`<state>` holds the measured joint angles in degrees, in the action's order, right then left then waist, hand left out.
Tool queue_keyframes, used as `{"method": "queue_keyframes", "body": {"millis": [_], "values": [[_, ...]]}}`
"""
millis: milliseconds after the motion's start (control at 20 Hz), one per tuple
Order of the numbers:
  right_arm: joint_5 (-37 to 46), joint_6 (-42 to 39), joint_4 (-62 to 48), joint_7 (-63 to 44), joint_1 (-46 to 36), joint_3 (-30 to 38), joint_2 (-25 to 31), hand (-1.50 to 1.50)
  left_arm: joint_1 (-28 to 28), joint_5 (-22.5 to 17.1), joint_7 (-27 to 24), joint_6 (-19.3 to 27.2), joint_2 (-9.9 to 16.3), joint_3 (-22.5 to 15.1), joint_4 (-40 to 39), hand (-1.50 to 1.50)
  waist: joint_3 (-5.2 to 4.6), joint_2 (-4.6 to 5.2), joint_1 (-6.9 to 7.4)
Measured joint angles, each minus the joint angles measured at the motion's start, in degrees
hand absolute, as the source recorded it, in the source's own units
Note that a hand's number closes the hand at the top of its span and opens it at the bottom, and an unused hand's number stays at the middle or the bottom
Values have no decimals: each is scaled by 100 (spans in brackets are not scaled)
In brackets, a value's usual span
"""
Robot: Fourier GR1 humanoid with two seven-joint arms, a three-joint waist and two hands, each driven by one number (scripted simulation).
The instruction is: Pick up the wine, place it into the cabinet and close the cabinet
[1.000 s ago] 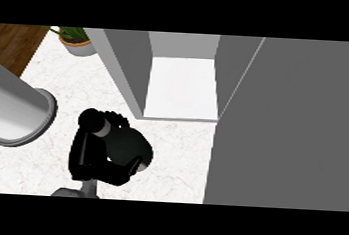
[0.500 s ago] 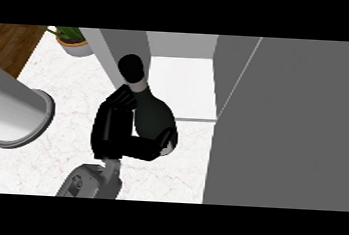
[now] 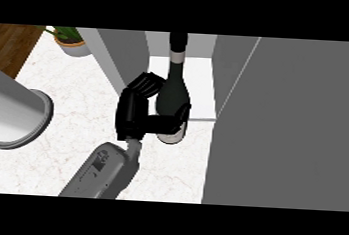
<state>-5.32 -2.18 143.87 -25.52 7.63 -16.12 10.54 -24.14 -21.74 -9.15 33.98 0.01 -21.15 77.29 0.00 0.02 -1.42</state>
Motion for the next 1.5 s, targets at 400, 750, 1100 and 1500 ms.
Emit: {"method": "queue_keyframes", "body": {"millis": [400,750,1100,1500], "values": [[-36,-126,24,75,205,-54,-34,-150,-269,-623,-814,92,0,-199,-1179,150,-2,5,-55],[-64,-239,15,168,333,-22,-78,-150,-506,-1317,-1546,1,-1,-366,-1974,150,-4,11,-65],[-117,-364,7,198,319,174,-88,-150,-840,-2142,-1973,-102,0,-405,-2568,150,-3,18,-84],[-150,-389,-3,109,236,277,-165,-150,-1631,-2675,-2047,-222,6,-287,-3464,150,-3,22,-78]]}}
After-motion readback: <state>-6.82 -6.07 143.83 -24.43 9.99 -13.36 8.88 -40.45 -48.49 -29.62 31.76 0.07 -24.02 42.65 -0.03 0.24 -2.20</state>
